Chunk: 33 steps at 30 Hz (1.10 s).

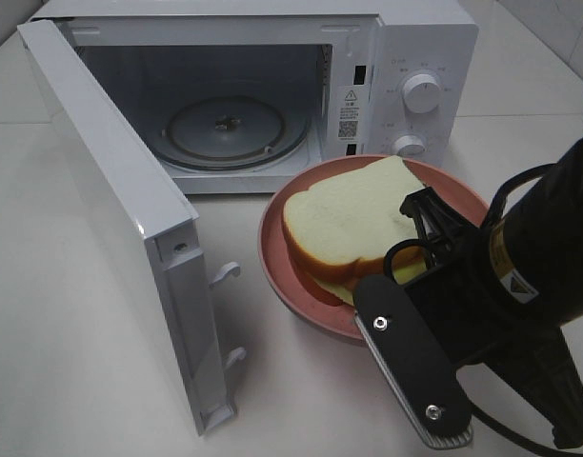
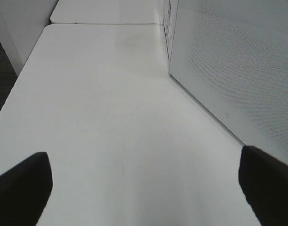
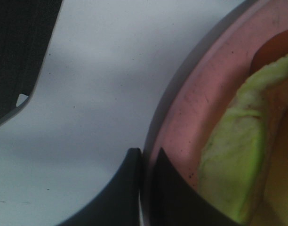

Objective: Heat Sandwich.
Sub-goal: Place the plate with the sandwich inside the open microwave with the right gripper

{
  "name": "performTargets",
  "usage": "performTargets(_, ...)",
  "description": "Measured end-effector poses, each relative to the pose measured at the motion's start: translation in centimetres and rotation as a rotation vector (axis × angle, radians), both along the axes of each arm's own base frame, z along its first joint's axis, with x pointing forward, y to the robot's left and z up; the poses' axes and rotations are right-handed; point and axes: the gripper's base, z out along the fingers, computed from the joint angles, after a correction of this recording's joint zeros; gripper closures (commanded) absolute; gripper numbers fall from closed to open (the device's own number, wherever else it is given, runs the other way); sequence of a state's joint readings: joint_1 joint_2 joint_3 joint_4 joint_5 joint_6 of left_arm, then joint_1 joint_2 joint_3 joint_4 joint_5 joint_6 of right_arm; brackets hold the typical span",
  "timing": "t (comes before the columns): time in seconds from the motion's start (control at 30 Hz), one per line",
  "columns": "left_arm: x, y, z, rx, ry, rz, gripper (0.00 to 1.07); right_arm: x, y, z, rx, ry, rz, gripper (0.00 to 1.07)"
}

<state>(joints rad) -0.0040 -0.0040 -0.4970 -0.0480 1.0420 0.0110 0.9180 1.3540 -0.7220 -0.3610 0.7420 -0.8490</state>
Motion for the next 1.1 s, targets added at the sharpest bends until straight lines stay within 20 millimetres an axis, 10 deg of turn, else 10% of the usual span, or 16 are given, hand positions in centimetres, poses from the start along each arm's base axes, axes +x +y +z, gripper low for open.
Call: performTargets(1.1, 0.0, 0.0, 0.0, 0.0, 0.0, 0.0, 0.05, 3.0, -2.5, -0.1, 0.041, 0.057, 0.303, 1.07)
